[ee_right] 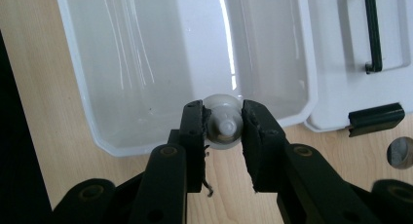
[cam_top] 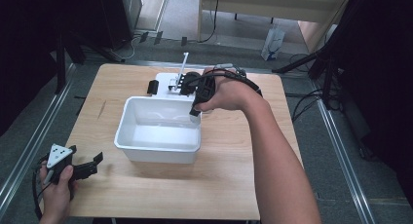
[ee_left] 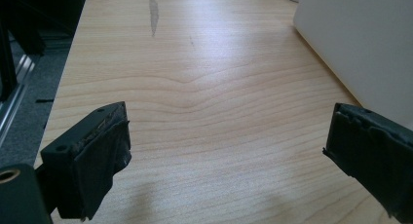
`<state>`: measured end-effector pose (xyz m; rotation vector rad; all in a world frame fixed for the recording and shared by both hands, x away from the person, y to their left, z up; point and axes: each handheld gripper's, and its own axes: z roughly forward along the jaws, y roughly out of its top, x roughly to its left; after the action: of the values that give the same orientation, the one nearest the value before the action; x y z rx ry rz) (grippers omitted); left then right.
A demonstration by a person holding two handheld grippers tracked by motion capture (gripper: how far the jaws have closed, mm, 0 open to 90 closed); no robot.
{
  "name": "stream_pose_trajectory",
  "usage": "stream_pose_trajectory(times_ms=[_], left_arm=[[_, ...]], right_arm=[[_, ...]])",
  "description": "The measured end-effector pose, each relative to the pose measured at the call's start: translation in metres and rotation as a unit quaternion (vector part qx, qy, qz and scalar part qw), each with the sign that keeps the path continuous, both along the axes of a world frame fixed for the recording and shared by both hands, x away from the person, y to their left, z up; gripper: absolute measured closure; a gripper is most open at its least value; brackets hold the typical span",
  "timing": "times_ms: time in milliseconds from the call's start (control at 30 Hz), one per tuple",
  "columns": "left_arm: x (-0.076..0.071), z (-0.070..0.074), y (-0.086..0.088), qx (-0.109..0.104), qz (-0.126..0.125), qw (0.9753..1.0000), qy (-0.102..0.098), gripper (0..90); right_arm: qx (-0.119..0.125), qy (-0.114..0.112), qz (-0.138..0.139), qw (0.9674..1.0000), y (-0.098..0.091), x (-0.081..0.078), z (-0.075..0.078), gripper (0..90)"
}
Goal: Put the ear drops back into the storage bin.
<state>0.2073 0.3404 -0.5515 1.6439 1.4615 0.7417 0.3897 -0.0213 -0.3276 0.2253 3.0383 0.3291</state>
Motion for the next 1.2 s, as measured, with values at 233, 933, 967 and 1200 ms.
stream_pose_trajectory(times_ms=[233,933,967,1200], left_arm=[[0.0,0.0,0.0,-0.001,-0.001,1.0,-0.001,3.1],[0.0,0.0,0.0,-0.002,-0.002,1.0,-0.001,3.1],[0.0,0.0,0.0,-0.002,-0.001,1.0,-0.001,3.0],[0.0,0.0,0.0,-0.002,-0.001,1.0,-0.002,3.0]], right_arm=[[-0.009,0.003,0.007,0.9999,0.009,-0.001,-0.007,72.2],[-0.026,0.028,0.018,0.9991,0.011,0.005,-0.06,72.1],[-0.027,0.027,0.019,0.9991,0.011,0.005,-0.062,72.1],[-0.031,0.022,0.027,0.9989,0.009,0.005,-0.073,72.0]])
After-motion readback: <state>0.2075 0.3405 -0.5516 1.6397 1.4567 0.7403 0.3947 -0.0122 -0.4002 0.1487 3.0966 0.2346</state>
